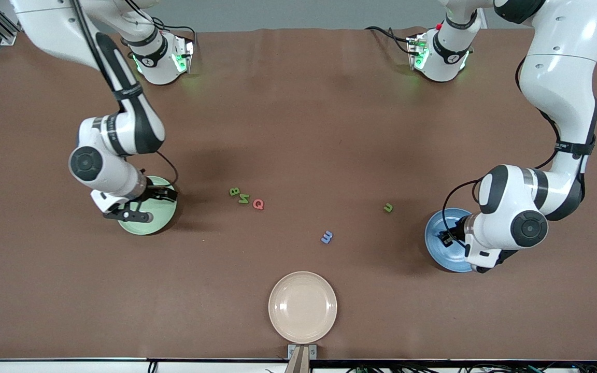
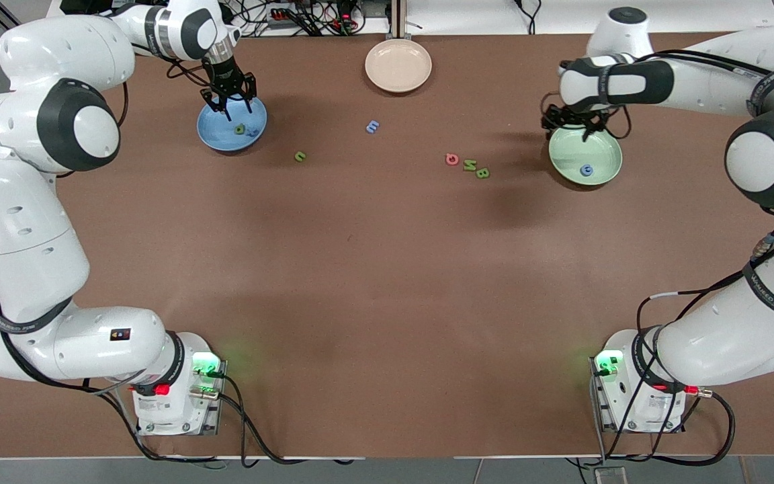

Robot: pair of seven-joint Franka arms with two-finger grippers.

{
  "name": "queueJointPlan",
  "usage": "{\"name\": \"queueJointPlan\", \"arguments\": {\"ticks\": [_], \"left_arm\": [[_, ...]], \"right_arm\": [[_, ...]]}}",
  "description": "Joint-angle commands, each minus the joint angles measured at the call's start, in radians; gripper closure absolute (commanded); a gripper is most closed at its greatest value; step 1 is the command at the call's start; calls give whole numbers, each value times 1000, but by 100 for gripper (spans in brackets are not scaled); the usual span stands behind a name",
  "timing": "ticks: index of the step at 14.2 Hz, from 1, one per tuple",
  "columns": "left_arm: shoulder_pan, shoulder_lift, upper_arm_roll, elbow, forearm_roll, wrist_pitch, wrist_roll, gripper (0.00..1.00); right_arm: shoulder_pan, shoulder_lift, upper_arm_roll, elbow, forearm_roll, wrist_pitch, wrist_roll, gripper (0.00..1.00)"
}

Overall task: Sort upper and lower case letters into plates
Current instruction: 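Drop the x on the blue plate while the right drops c on green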

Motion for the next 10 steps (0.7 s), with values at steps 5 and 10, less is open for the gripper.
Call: {"name": "queueJointPlan", "arguments": {"ticks": [5,10], "left_arm": [[-185,7,-8,51,0,-11,-252,0],[-366,124,-7,122,-39,190,-543,0]], "right_arm": [[182,120,-6,2,4,191,303,0],[239,139,-8,-7,-5,207,392,0]]}}
